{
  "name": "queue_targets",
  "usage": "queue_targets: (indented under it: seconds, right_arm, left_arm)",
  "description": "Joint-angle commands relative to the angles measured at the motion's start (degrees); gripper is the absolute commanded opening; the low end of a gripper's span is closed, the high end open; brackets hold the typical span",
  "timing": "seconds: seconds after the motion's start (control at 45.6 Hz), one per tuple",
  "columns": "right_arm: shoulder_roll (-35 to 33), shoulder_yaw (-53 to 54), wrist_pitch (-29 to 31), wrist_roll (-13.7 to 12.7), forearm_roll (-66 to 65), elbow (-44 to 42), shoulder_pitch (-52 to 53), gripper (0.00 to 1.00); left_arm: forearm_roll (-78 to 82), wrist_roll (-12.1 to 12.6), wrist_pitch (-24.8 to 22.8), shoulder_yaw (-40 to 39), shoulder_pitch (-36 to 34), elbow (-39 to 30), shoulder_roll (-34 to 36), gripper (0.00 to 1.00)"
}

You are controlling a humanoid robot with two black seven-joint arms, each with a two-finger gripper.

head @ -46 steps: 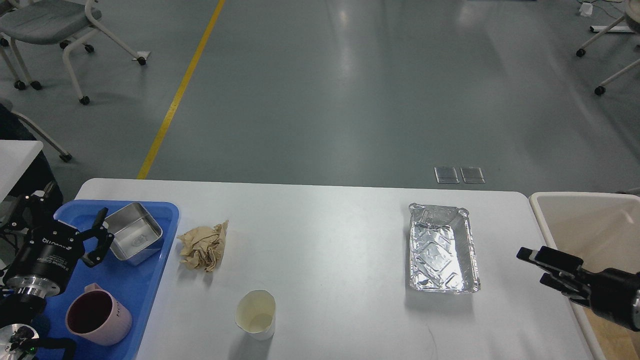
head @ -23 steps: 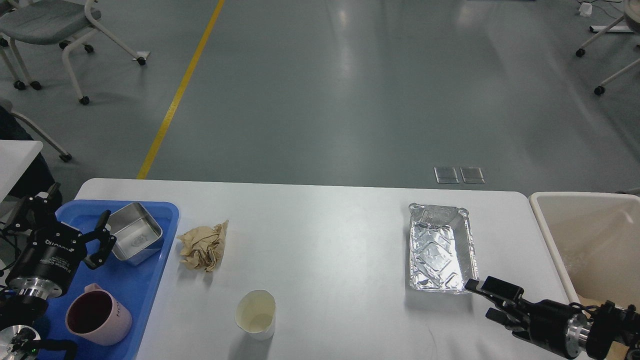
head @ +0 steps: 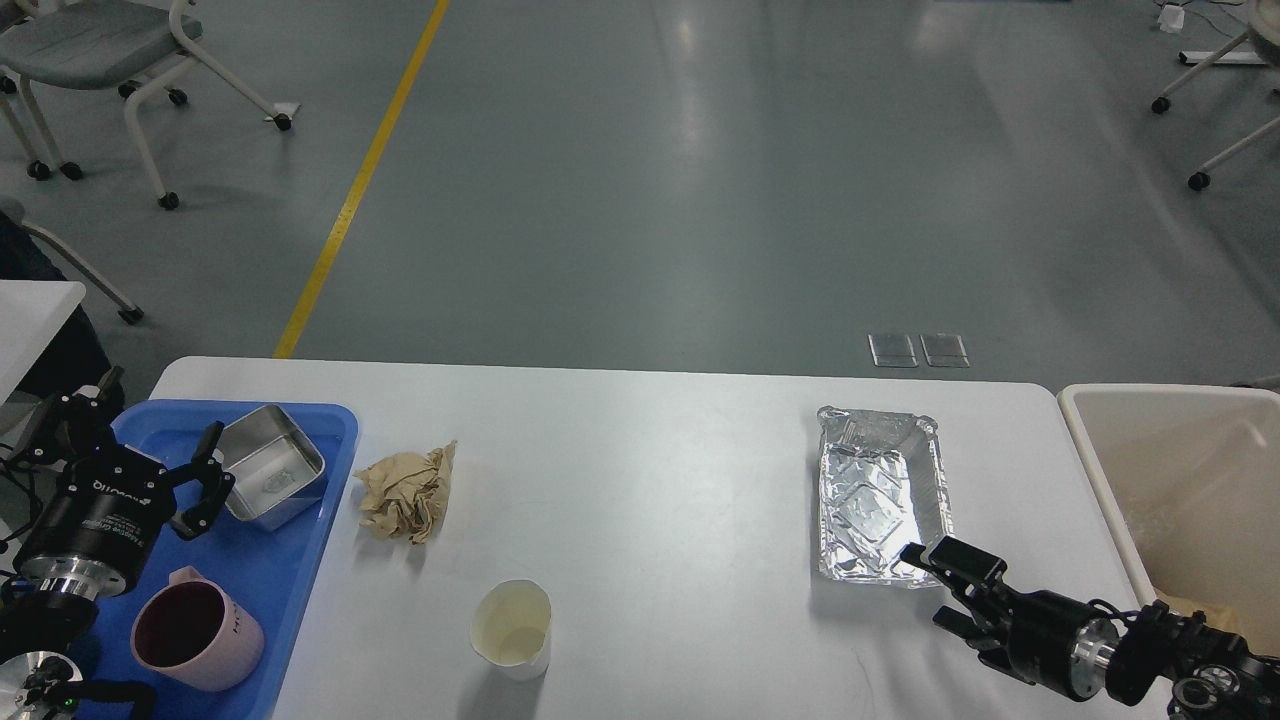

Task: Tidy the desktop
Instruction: 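Reach the right gripper toward the near edge of the foil tray, then grasp the foil tray edge with the right gripper and drag it toward the table center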

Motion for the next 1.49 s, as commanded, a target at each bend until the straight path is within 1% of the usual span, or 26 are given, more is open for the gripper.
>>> queue_targets:
  seconds: [0.0,0.11,0.197,0.591,0.613,0.657,0.679,0.723,0.745,1.03,1.052,1.095,1.139,1.161,1.183,1.205,1.336,1.468]
  right_arm:
    - [1.7,-0.1,0.0,-0.6,0.0,-2.3,1.1,1.0]
    - [4.1,-0.1,-0.1,-1.3,0.0,-5.8,3.3,1.0]
    - [5.1,-0.1,-0.1,-1.3,0.0,-8.1,5.1,1.0]
    - [9.2,-5.0,-0.6,-1.2,0.0,-12.3,9.8,0.99]
    - [9.2,-5.0,-0.7,-1.2,0.0,-12.3,9.8,0.95]
    - [9.1,-5.1,-1.3,-1.0,0.0,-12.3,9.9,0.84]
    - [9.1,-5.2,-1.7,-0.8,0.0,-12.3,9.8,0.76]
    - [9.1,-5.2,-1.8,-0.6,0.0,-12.3,10.0,0.54]
    - [9.1,-5.2,-1.8,-0.5,0.0,-12.3,10.2,0.5]
    - [8.8,-5.3,-2.1,-0.5,0.0,-15.3,11.6,0.49]
    - [8.8,-5.3,-2.1,-0.5,0.0,-15.3,11.6,0.48]
    - [8.7,-5.4,-2.1,-0.5,0.0,-15.4,11.6,0.39]
    - [8.6,-5.3,-2.1,-0.4,0.0,-15.5,11.6,0.28]
    - [8.6,-5.3,-2.1,-0.4,-0.1,-15.5,11.6,0.21]
    - [8.6,-5.4,-2.1,-0.1,-0.1,-15.5,11.5,0.1]
    - [8.5,-5.4,-2.1,0.2,-0.1,-15.5,11.5,0.01]
    - [7.6,-5.4,-1.8,2.3,-0.2,-15.5,11.3,0.0]
    - [7.4,-5.4,-1.5,2.5,-0.2,-15.2,11.3,0.0]
  left_arm:
    - [0.0,0.1,0.0,0.0,0.0,0.0,0.1,0.97]
    - [0.0,0.1,0.0,0.0,0.0,0.0,0.0,0.97]
    - [0.0,0.1,0.0,0.0,0.0,0.0,0.0,0.97]
    - [0.0,0.1,-0.1,0.0,0.5,0.0,0.3,0.97]
    - [0.0,0.0,-0.1,0.0,0.5,0.0,0.3,0.97]
    - [0.0,0.0,-0.1,0.0,0.5,0.0,0.3,0.97]
    - [0.0,0.0,-0.1,0.0,0.5,0.0,0.3,0.97]
    - [0.0,0.0,-0.1,0.0,0.5,0.0,0.3,0.97]
    - [0.0,0.0,-0.1,0.0,0.5,0.0,0.3,0.97]
    - [0.0,0.0,-0.2,0.0,1.0,0.0,0.3,0.97]
    - [0.0,0.0,-0.2,0.0,1.0,0.0,0.3,0.97]
    - [0.0,0.0,-0.2,0.0,1.0,0.0,0.3,0.97]
    - [0.0,0.0,-0.2,0.0,1.0,0.0,0.3,0.97]
    - [0.0,0.0,-0.3,0.0,1.0,0.0,0.3,0.97]
    - [0.0,0.0,-0.2,0.0,1.0,0.0,0.3,0.97]
    - [0.0,0.0,-0.2,0.0,1.0,0.0,0.3,0.97]
    - [0.0,0.0,-0.3,0.0,1.0,0.0,0.3,0.97]
    - [0.0,0.0,-0.4,0.0,1.1,0.0,0.3,0.97]
